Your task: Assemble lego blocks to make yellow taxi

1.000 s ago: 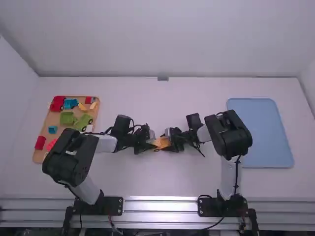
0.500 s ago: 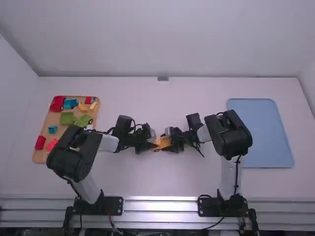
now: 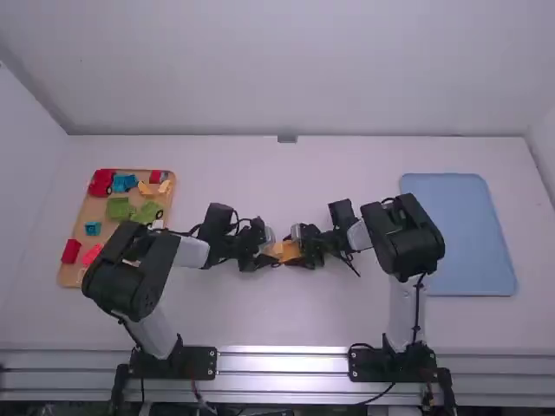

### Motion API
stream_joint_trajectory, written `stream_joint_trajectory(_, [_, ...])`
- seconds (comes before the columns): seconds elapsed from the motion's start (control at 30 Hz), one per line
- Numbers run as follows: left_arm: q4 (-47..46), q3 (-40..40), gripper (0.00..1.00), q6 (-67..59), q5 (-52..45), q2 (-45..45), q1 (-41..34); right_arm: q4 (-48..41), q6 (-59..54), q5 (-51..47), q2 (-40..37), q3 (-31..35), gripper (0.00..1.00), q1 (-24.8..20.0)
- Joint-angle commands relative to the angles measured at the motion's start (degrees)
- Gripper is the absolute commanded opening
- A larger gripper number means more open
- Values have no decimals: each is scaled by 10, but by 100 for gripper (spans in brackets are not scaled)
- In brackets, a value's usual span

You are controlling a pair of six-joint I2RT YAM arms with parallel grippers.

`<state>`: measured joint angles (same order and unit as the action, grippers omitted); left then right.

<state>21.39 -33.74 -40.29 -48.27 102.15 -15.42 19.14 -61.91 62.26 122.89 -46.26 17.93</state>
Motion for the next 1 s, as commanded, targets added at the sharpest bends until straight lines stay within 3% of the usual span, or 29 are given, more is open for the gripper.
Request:
stream_joint_trajectory(0.0, [-12, 7, 56, 5, 27, 7, -3, 0, 0, 8, 12, -6, 69, -3])
stream_joint_trajectory(0.2, [-3, 6, 49, 5, 27, 2, -3, 0, 0, 8, 12, -6, 69, -3])
stream_joint_trajectory(0.33, [-1, 6, 37, 5, 29, 2, -3, 1, 0, 9, 12, -7, 69, -2])
stream_joint_trajectory(0.53, [2, 6, 20, 4, 28, 2, -3, 26, 1, 24, 12, -7, 81, -2])
stream_joint_trajectory(0.77, [6, -3, 9, 4, 24, -11, -3, 28, 2, 50, 12, -7, 96, -2])
stream_joint_trajectory(0.97, [-83, -22, 5, -36, 25, -84, -3, 32, 8, 61, 12, -7, 100, -2])
